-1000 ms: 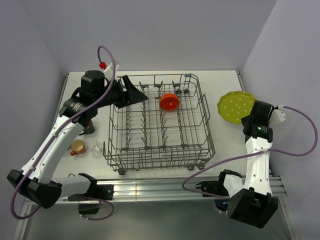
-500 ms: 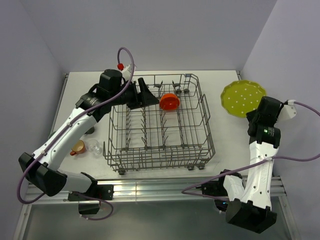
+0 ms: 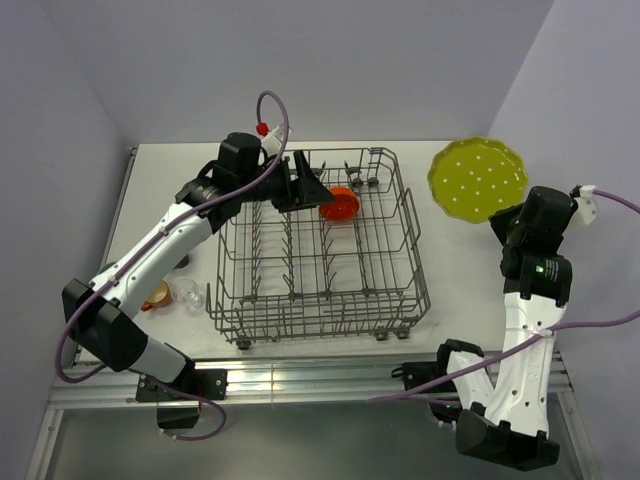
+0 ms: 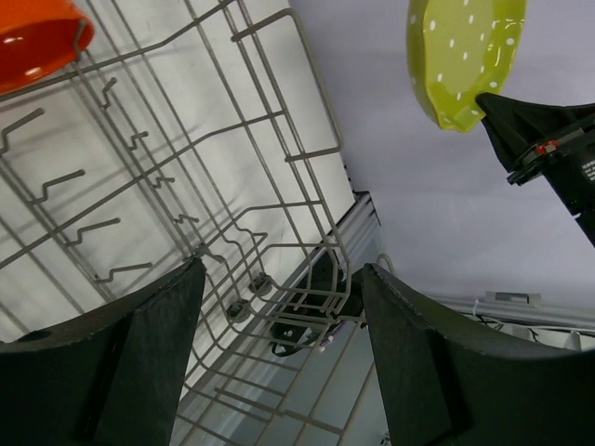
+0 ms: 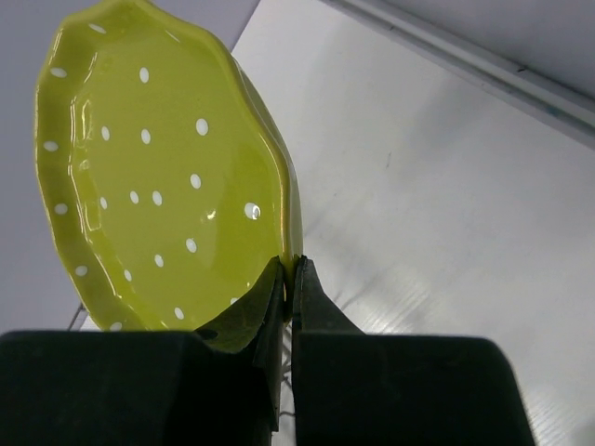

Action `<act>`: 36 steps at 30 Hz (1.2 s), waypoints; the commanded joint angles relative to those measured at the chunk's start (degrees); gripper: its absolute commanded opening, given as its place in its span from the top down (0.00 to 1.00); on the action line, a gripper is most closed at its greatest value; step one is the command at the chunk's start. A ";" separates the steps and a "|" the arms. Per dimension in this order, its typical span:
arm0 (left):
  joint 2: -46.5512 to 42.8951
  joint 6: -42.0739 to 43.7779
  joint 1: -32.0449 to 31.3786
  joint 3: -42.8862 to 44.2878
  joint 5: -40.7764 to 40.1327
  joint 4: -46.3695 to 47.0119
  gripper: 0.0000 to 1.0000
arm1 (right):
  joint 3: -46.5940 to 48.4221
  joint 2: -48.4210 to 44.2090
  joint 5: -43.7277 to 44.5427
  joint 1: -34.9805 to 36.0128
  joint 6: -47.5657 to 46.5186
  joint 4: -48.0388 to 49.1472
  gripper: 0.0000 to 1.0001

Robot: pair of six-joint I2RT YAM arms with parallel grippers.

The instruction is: Load the mixed dishes into the dish rack

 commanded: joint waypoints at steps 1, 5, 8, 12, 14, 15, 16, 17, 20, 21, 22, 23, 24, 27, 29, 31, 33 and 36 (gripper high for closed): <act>1.03 -1.08 -0.34 3.77 5.01 5.90 0.25 | 6.21 -0.97 -2.27 3.16 1.62 6.76 1.00; 3.74 -2.57 -0.34 5.26 7.38 7.66 0.24 | 7.27 -1.32 -0.70 8.52 2.06 6.23 1.00; 5.59 -3.72 -0.34 6.84 8.88 8.45 0.25 | 8.15 -1.32 -0.08 12.48 2.50 6.05 1.00; 6.83 -6.79 -0.43 7.29 12.22 12.58 0.25 | 8.41 -0.53 -1.04 15.55 3.11 6.31 1.00; 7.53 -7.15 -0.43 8.51 12.75 13.02 0.24 | 8.24 -0.27 -1.04 17.48 3.38 6.75 1.00; 7.71 -7.32 -0.34 8.78 13.19 13.28 0.24 | 8.24 -0.26 -0.96 18.02 3.38 6.75 1.00; 7.88 -7.33 -0.43 9.04 13.36 13.81 0.23 | 8.32 0.08 -1.04 19.59 3.55 6.84 1.00; 8.15 -7.41 -0.43 9.13 13.63 14.08 0.22 | 8.24 0.17 -1.04 21.00 3.64 6.84 1.00; 8.50 -7.94 -0.43 8.87 13.89 15.83 0.21 | 7.89 0.53 -0.87 23.55 4.25 7.46 1.00; 8.59 -8.20 -0.34 8.52 14.15 16.53 0.21 | 7.97 0.61 -0.87 24.08 4.34 7.46 1.00; 8.76 -8.38 -0.34 8.43 14.24 16.97 0.21 | 7.97 0.88 -0.87 24.70 4.52 7.55 1.00; 9.20 -8.47 -0.34 8.43 14.33 17.33 0.21 | 7.97 0.97 -0.61 25.31 4.78 7.72 1.00; 9.46 -8.47 -0.34 8.69 14.51 17.42 0.21 | 7.97 1.23 -0.52 26.54 4.96 7.90 1.00; 10.43 -8.55 -0.52 8.96 14.33 17.42 0.21 | 8.15 1.84 -0.43 29.00 5.66 8.16 1.00; 10.78 -8.56 -0.87 9.13 13.98 17.59 0.21 | 8.06 2.20 -0.08 30.23 6.19 8.60 1.00; 11.31 -8.12 -0.96 10.10 13.54 16.63 0.21 | 7.97 2.63 0.19 31.90 6.63 8.86 1.00; 12.10 -7.59 -0.96 10.80 13.19 15.75 0.21 | 7.97 2.81 0.71 33.31 6.98 9.30 1.00; 12.63 -8.38 -1.13 10.54 13.28 16.71 0.22 | 8.06 3.60 1.50 36.03 7.51 9.74 1.00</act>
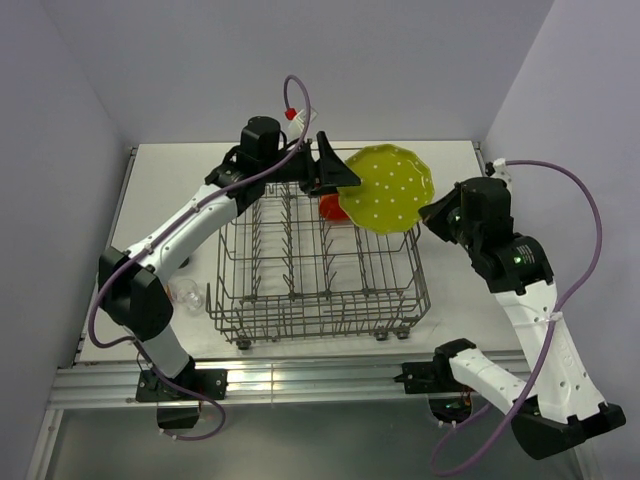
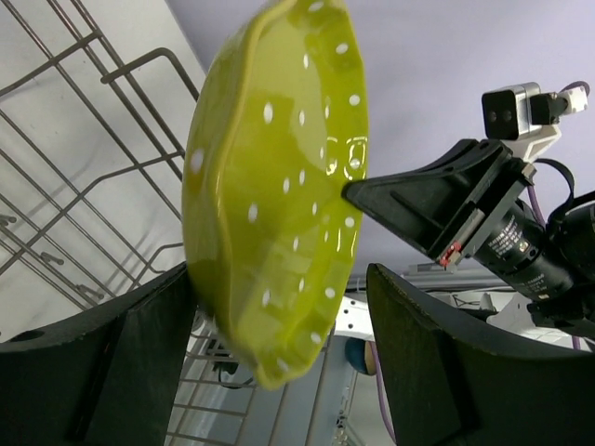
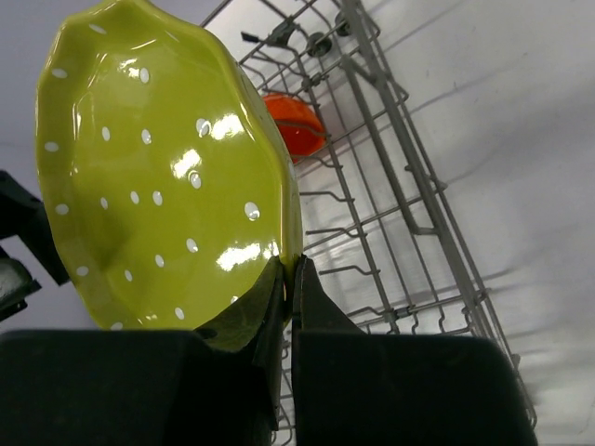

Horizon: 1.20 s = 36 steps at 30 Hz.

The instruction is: Load the mixed dishes into the dish rack

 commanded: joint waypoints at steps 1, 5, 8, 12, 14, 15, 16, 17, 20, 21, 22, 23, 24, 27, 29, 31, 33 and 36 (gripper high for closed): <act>0.24 -0.40 -0.59 2.63 0.36 2.66 0.22 | 4.17 -0.29 1.18 2.66 4.12 12.32 1.00; -0.11 -0.93 -0.94 2.36 0.53 3.80 0.29 | 3.91 0.33 2.41 5.21 4.03 12.94 1.00; -0.81 -1.37 -1.03 1.57 1.33 4.25 0.55 | 3.99 1.38 1.27 5.48 3.07 13.20 1.00; -2.13 -0.76 -0.94 -0.97 2.29 4.69 0.98 | 3.56 2.53 -0.49 5.48 0.53 15.30 1.00; -3.10 0.56 -0.85 -2.02 2.12 3.46 1.00 | 3.99 2.96 -1.63 5.48 -0.71 15.66 1.00; -3.45 1.08 -0.68 -2.55 2.12 3.19 1.00 | 4.34 4.10 -2.42 5.48 -2.19 15.66 1.00; -4.58 2.22 -0.50 -2.99 1.86 2.93 1.00 | 4.61 4.63 -3.38 5.48 -2.90 15.75 1.00; -5.38 2.75 -0.41 -4.30 1.51 2.67 1.00 | 5.48 5.25 -5.48 5.48 -3.69 15.66 1.00; -9.77 4.69 0.82 -8.07 -0.25 2.13 1.00 | 6.72 7.27 -9.09 5.48 -7.56 15.75 0.98; -12.04 5.48 1.60 -9.14 -0.52 1.96 1.00 | 6.72 7.19 -10.76 5.48 -9.31 16.79 0.93; -13.20 5.83 2.05 -10.02 -0.78 1.70 1.00 | 6.63 7.10 -12.08 5.48 -10.28 17.41 0.82; -14.25 6.18 2.49 -11.94 -0.52 1.78 1.00 | 6.37 6.84 -14.62 5.48 -11.08 18.20 0.72; -16.18 6.88 3.36 -12.75 -0.26 1.44 1.00 | 6.37 6.75 -15.60 5.48 -12.30 19.43 0.60; -19.53 7.33 4.94 -16.44 0.18 2.31 1.00 | 6.72 7.45 -20.94 5.48 -14.33 21.46 0.30; -22.16 7.94 5.74 -17.93 0.80 2.23 1.00 | 7.42 8.32 -22.89 5.48 -15.73 21.55 0.11; -24.36 9.17 6.18 -18.29 1.33 0.92 1.00 | 7.77 8.77 -24.57 5.48 -17.32 21.55 0.06; -26.38 10.31 6.88 -18.64 1.85 -0.32 1.00 | 7.69 9.47 -27.46 5.39 -20.64 22.60 0.06; -28.32 13.03 7.67 -18.38 3.51 -3.04 1.00 | 8.12 11.57 -35.89 5.39 -25.22 22.52 0.07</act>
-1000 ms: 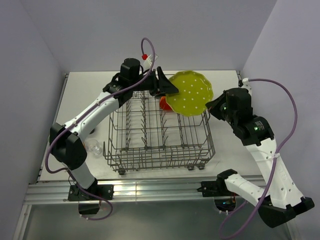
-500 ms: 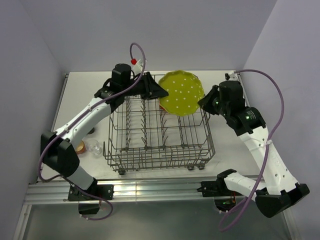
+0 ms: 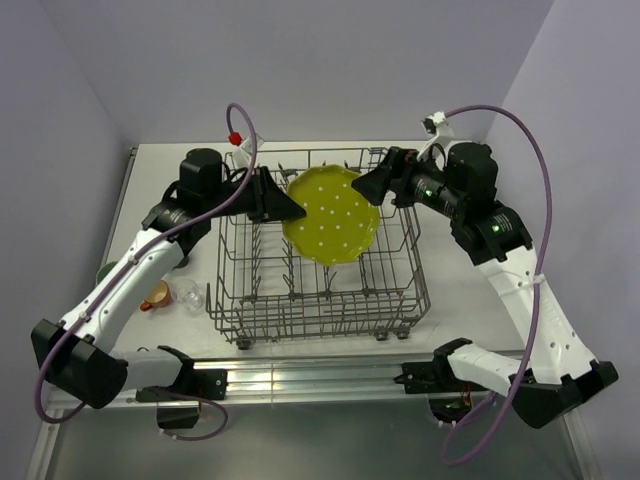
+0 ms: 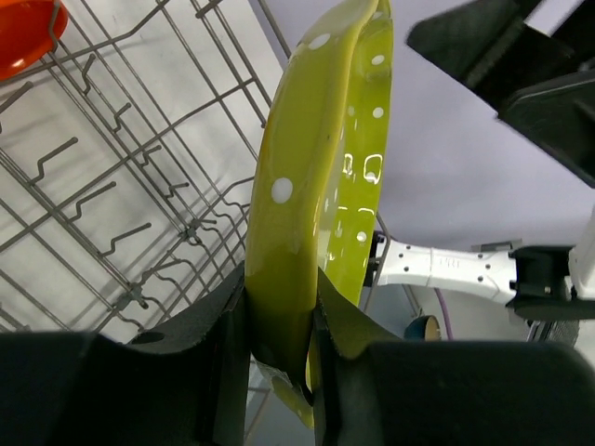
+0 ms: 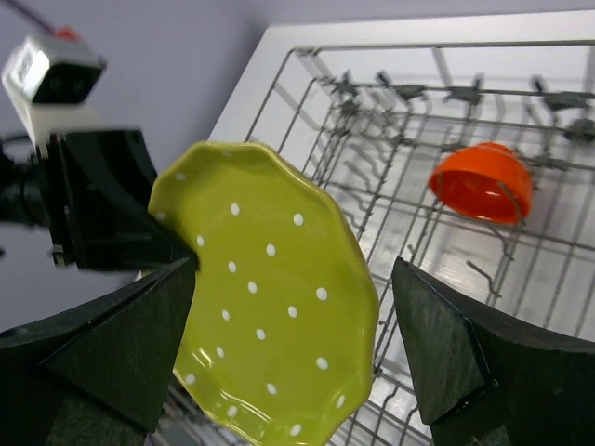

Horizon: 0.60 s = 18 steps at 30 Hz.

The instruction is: Load the mixed dishes into the dish rack

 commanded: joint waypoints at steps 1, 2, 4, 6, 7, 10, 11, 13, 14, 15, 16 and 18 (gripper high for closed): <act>-5.40 3.84 1.07 1.99 6.01 3.71 1.00 | 2.46 2.70 -13.92 0.23 -7.74 3.11 0.07; -5.57 4.54 1.34 2.17 6.45 2.40 1.00 | 3.07 4.19 -15.10 0.23 -9.67 1.98 0.07; -6.71 6.21 1.60 2.08 8.38 1.68 1.00 | 3.34 5.17 -16.16 0.23 -11.35 1.35 0.07; -7.86 7.62 1.78 1.55 9.97 1.24 1.00 | 2.82 6.13 -18.36 0.15 -14.07 0.74 0.07; -8.38 8.15 1.78 1.20 11.28 0.89 1.00 | 2.56 6.48 -19.06 0.15 -14.78 0.65 0.08; -9.79 10.17 1.78 0.15 12.96 -0.69 1.00 | 1.24 6.49 -23.53 0.15 -16.45 2.05 0.15; -10.14 10.61 1.87 -0.20 13.40 -0.95 1.00 | 0.89 6.40 -27.55 0.15 -16.89 3.27 0.18; -10.85 11.84 1.87 -1.08 14.19 -2.01 1.00 | -0.08 6.31 -31.79 0.15 -16.90 4.60 0.27; -11.11 12.19 1.87 -1.35 15.41 -2.27 1.00 | -0.34 6.40 -33.98 0.15 -17.07 5.21 0.28; -11.72 12.80 1.87 -1.70 16.03 -2.36 1.00 | -0.52 6.40 -37.83 0.23 -17.25 5.30 0.32; -11.90 13.16 1.87 -2.22 16.39 -2.89 1.00 | -0.70 6.66 -39.44 0.23 -17.33 5.31 0.33; -12.43 14.91 1.87 -2.23 16.65 -4.29 1.00 | -0.79 6.75 -44.69 0.41 -18.03 4.43 0.33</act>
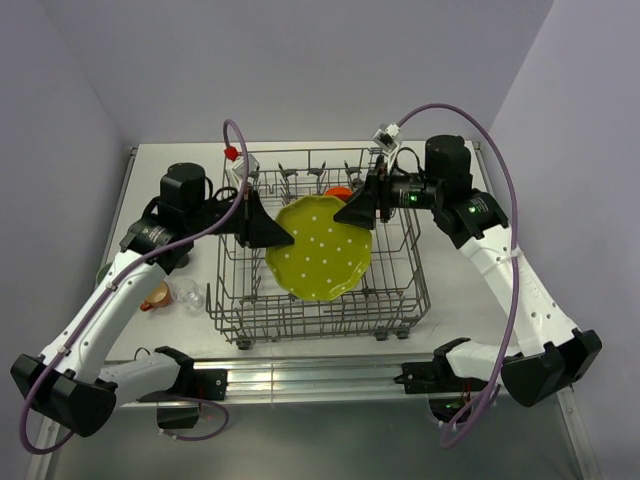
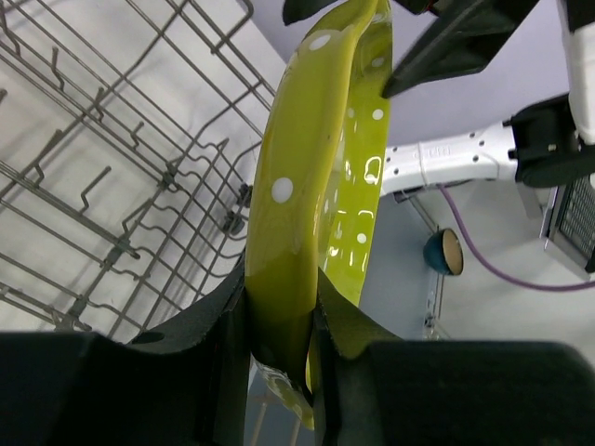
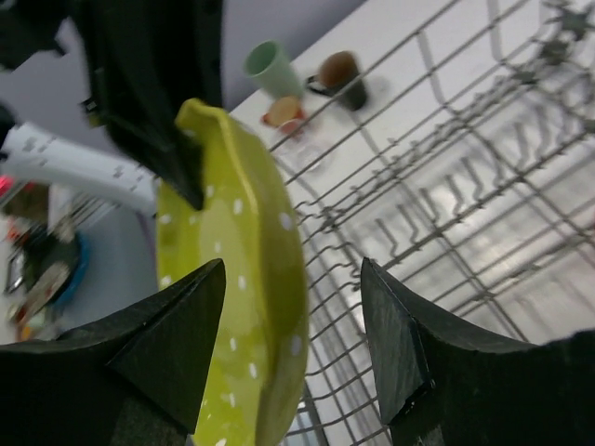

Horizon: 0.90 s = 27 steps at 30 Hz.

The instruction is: Load the mixed dishes into the dish rack

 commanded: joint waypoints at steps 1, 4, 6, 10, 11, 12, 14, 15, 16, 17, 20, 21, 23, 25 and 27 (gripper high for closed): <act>-3.40 2.94 0.16 0.85 5.90 2.74 1.00 | -0.35 -0.77 -12.72 0.65 -2.50 1.70 0.33; -3.85 3.03 0.16 0.85 6.43 2.83 1.00 | 0.43 -0.51 -15.01 2.49 -4.78 -1.63 0.30; -3.67 3.29 0.16 1.12 6.60 2.48 1.00 | 1.40 0.20 -15.11 4.16 -7.50 -6.20 0.30; -3.14 3.21 0.25 1.91 7.48 2.47 1.00 | 2.55 2.04 -11.87 7.32 -9.79 -11.48 0.32; -3.14 3.30 0.16 2.00 7.83 2.47 1.00 | 2.55 2.31 -10.90 8.64 -10.32 -12.54 0.33; -3.14 3.30 0.16 2.00 7.92 2.56 1.00 | 2.38 2.40 -9.93 9.17 -10.32 -12.46 0.42; -3.67 3.29 0.25 1.47 8.01 2.65 1.00 | 1.15 2.66 -8.79 9.61 -8.39 -10.54 0.63; -3.76 3.30 0.25 1.21 8.19 2.65 1.00 | 1.06 3.01 -8.96 9.79 -8.13 -10.53 0.83; -3.93 3.30 0.16 1.03 8.36 2.48 1.00 | 1.32 3.88 -9.04 10.05 -8.30 -10.87 0.92; -4.37 3.73 0.25 0.86 8.62 2.21 1.00 | 1.50 4.33 -9.39 10.23 -8.39 -11.66 0.97; -5.25 3.65 0.25 0.24 8.10 1.60 1.00 | 2.73 5.39 -9.22 11.11 -8.39 -13.07 1.00; -5.43 3.56 0.16 -0.20 8.10 1.59 1.00 | 2.38 5.21 -9.39 11.37 -7.95 -12.46 1.00; -6.13 3.30 0.16 -0.72 7.49 2.03 1.00 | 1.07 3.29 -9.66 11.90 -5.15 -8.62 1.00; -6.48 3.30 0.16 -0.90 5.65 1.51 0.90 | -1.66 0.56 -11.41 11.90 -2.60 -5.18 1.00; -6.57 3.12 0.34 -0.82 3.80 1.25 0.62 | -3.94 -1.37 -10.28 11.90 -0.84 -0.61 1.00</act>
